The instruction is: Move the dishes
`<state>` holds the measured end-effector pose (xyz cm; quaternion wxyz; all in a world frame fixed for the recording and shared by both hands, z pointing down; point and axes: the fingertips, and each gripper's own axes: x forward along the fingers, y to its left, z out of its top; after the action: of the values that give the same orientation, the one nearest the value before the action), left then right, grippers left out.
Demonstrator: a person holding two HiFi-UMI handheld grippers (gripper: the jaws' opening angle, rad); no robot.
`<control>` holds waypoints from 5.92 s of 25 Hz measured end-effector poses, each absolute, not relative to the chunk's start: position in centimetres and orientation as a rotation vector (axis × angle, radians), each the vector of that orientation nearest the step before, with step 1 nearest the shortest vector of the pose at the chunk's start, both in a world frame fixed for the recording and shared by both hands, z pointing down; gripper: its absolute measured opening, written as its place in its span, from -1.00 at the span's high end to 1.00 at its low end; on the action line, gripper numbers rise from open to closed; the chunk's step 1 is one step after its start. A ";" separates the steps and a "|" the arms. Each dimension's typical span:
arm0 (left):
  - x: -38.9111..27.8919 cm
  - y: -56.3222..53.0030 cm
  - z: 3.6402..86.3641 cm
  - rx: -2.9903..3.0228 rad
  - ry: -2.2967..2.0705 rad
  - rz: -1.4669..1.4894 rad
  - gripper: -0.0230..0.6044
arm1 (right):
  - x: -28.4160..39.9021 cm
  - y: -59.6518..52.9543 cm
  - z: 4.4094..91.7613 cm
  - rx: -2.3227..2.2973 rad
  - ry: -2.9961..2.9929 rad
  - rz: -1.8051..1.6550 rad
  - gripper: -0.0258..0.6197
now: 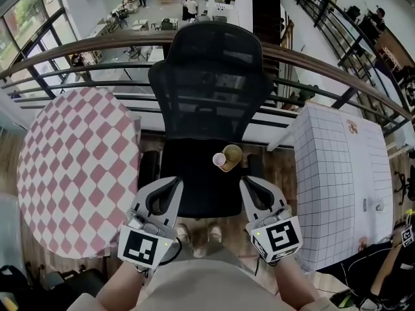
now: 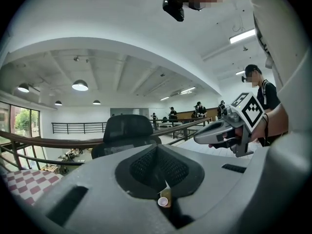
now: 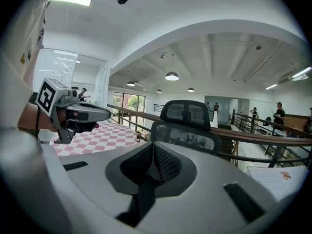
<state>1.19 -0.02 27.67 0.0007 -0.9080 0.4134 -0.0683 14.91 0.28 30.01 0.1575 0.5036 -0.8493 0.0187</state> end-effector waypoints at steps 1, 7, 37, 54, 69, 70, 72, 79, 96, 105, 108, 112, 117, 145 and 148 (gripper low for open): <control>1.3 -0.4 27.9 -2.853 1.311 -0.220 0.88 | 15.1 -0.2 30.4 1.425 -2.415 0.040 0.85; 2.2 -3.8 30.6 -2.877 1.331 -0.237 0.89 | 14.8 -4.2 34.4 1.305 -2.324 0.023 0.82; 5.6 -16.8 68.4 -3.151 1.386 -0.531 0.89 | 15.7 -18.0 79.4 0.902 -1.983 0.213 0.53; 7.0 -16.6 78.5 -3.239 1.396 -0.560 0.88 | 18.8 -20.0 89.6 0.820 -1.703 -0.018 0.76; 6.7 -16.3 69.0 -3.184 1.430 -0.437 0.89 | 17.6 -20.9 75.4 1.098 -2.048 0.330 0.81; 6.7 -16.2 67.4 -3.175 1.431 -0.423 0.88 | 17.5 -20.9 73.4 1.117 -2.063 0.327 0.81; 6.7 -15.9 63.9 -3.143 1.429 -0.397 0.88 | 17.5 -20.8 69.0 1.162 -2.089 0.307 0.81; 6.2 -16.4 49.5 -2.970 1.448 -0.259 0.88 | 16.4 -21.0 51.2 1.299 -2.265 0.213 0.81; 4.4 -9.5 17.0 -2.656 1.413 0.066 0.89 | 15.9 -13.2 14.4 1.482 -2.698 -0.211 0.81; 0.7 -2.2 9.7 -2.482 1.394 0.165 0.88 | 16.5 -3.8 7.6 1.542 -2.761 -0.430 0.81; -0.1 -0.1 10.6 -2.457 1.428 0.137 0.88 | 16.0 -1.3 8.1 1.522 -2.793 -0.434 0.81; -1.0 1.2 13.0 -2.491 1.455 0.068 0.88 | 14.8 -0.1 10.0 1.468 -2.790 -0.383 0.81; -2.5 1.1 14.3 -2.518 1.499 0.042 0.89 | 13.3 -0.5 11.4 1.431 -2.820 -0.293 0.81; -32.7 -4.2 14.3 -1.998 2.063 -0.057 0.88 | -27.5 -12.8 12.7 0.325 -2.845 -0.665 0.81; -37.5 -4.2 15.7 -1.881 2.125 -0.040 0.89 | -34.2 -12.8 16.1 0.168 -2.807 -0.634 0.81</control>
<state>-37.54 -4.17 15.72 0.1509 -0.6552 0.7401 -0.0138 -34.18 -12.84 16.07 0.1291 0.0578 -0.9656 -0.2182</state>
